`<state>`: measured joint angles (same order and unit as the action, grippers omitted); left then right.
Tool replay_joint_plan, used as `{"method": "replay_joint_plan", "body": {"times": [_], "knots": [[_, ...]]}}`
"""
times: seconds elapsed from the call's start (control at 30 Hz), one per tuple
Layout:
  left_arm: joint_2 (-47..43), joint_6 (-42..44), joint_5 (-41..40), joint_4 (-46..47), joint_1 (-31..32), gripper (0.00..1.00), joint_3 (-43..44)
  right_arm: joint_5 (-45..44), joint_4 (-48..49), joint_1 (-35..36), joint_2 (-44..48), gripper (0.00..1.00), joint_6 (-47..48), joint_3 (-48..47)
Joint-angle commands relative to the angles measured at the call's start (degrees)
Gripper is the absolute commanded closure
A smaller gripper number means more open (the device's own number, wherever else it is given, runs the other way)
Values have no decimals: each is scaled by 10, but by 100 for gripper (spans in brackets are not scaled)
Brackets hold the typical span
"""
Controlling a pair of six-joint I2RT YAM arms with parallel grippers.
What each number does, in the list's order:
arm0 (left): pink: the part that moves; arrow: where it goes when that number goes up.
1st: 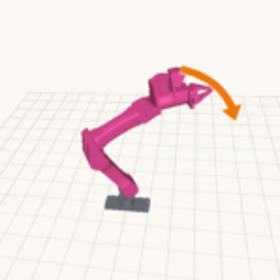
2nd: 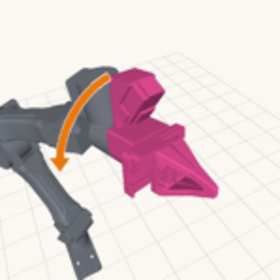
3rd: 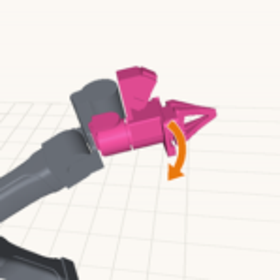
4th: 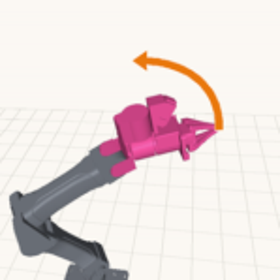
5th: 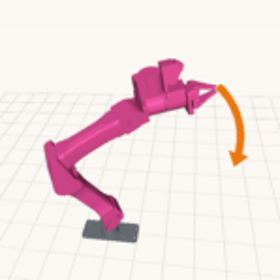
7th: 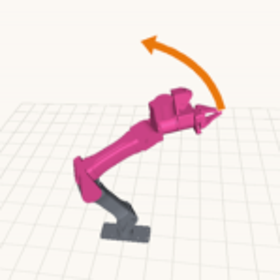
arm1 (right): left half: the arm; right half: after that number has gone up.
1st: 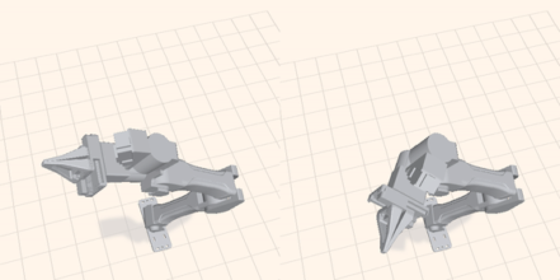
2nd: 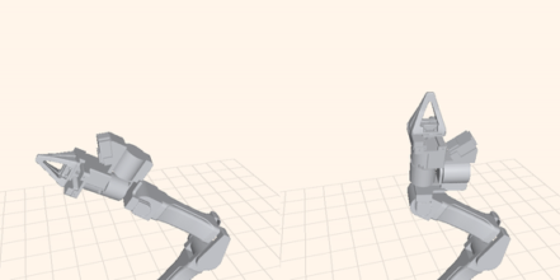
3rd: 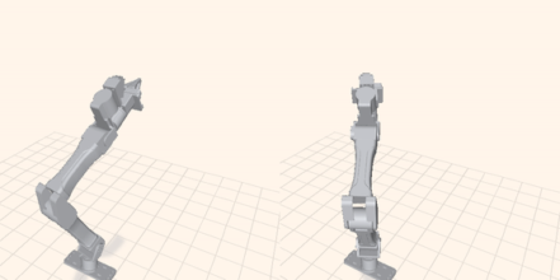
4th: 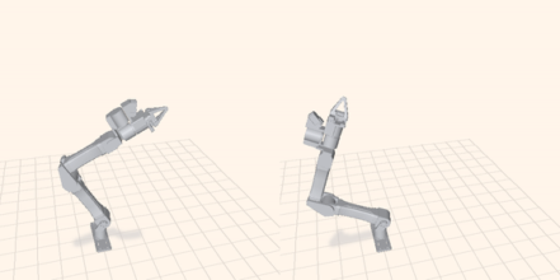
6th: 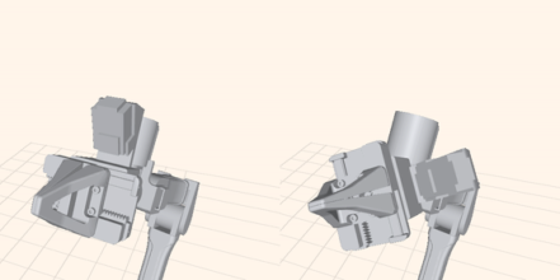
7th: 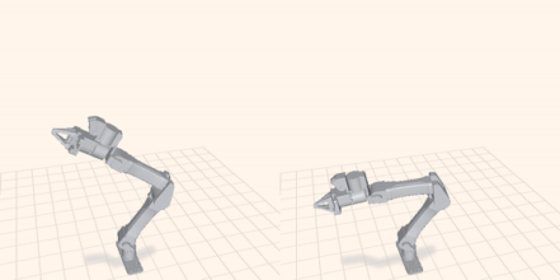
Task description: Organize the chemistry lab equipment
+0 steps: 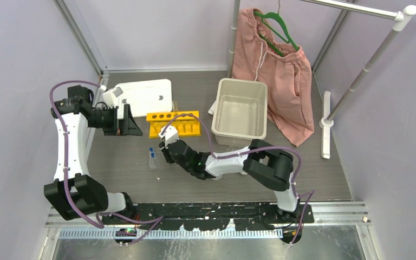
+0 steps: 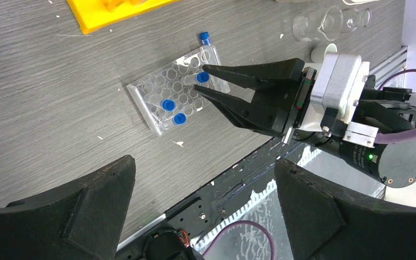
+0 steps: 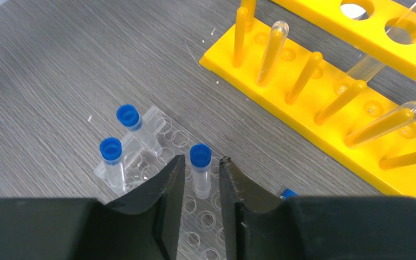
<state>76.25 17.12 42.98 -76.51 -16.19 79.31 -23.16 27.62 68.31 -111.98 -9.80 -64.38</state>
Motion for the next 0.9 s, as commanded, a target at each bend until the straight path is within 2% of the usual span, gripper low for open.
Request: {"method": "replay_joint_plan", "body": {"times": [0.0, 0.13, 0.27, 0.4, 0.67, 0.87], "knots": [[-10, 10, 1, 13, -3, 0, 2, 2, 48, 5, 23, 60, -13, 16], [-10, 11, 3, 12, -3, 0, 3, -10, 42, 4, 56, 54, -24, 22], [-12, 11, 3, 11, -3, 0, 4, -22, 17, 4, 105, 43, -44, 18], [-15, 12, 2, 9, -3, 0, 7, -64, -76, 4, 148, 38, -87, -8], [-15, 8, 7, 5, -4, 0, 18, -85, -337, -12, 152, 59, -222, -86], [-14, 7, 6, 4, -4, 0, 23, -79, -428, -22, 107, 69, -271, -108]]}}
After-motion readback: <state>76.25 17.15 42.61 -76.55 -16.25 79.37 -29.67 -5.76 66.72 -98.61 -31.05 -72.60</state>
